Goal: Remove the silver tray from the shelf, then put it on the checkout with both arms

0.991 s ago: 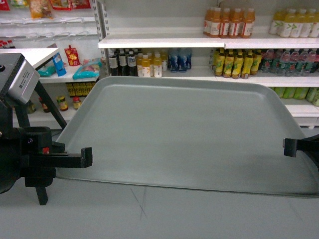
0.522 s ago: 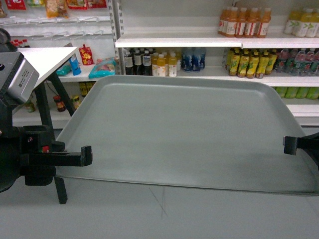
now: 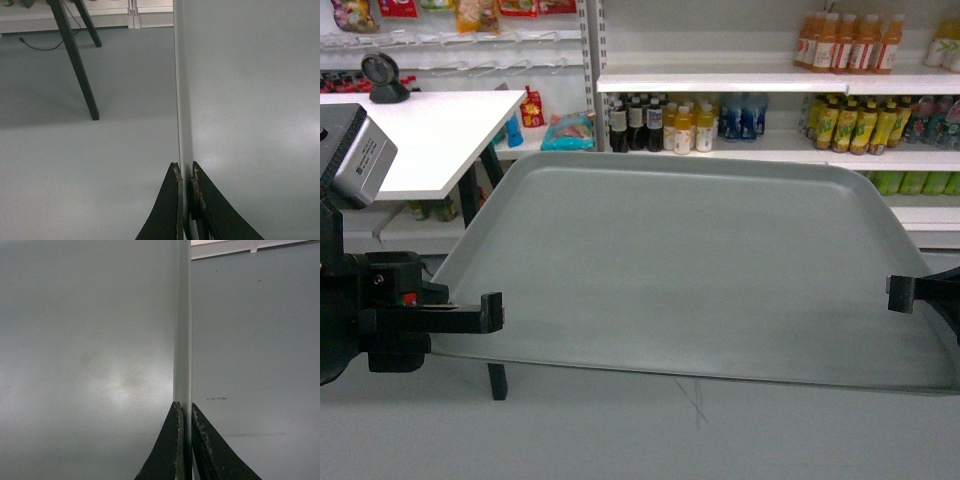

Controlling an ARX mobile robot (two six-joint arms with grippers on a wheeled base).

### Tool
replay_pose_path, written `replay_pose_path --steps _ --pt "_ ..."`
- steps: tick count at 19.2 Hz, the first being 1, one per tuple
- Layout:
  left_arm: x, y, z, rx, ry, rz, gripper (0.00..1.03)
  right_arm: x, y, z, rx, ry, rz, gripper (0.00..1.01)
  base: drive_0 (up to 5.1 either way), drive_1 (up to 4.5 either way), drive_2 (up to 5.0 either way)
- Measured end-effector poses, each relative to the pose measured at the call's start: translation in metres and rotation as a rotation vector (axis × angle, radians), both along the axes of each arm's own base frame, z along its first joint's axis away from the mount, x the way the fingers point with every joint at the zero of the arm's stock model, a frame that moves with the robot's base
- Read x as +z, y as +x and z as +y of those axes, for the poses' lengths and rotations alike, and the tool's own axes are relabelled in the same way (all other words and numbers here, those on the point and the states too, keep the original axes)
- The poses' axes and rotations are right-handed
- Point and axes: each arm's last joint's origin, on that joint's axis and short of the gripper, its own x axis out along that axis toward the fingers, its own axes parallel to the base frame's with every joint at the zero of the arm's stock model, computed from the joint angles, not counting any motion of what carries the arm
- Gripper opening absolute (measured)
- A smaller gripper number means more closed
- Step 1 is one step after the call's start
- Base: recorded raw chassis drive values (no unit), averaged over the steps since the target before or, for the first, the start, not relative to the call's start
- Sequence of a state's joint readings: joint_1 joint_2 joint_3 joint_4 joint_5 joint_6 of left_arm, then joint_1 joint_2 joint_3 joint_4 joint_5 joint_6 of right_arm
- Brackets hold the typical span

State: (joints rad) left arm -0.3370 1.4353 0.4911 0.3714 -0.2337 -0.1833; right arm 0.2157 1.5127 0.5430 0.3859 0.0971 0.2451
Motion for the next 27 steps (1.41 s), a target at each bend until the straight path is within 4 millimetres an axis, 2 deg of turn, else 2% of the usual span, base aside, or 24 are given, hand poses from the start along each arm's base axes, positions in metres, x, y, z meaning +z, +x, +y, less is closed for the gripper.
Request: replay_pose_path --steps 27 --pt "-0.0002 -0.0001 0.0001 0.000 0.001 0.002 0.03 0.0000 -0.0003 -0.0001 -0.001 0.001 0.002 0.04 -5.0 2.34 2.5"
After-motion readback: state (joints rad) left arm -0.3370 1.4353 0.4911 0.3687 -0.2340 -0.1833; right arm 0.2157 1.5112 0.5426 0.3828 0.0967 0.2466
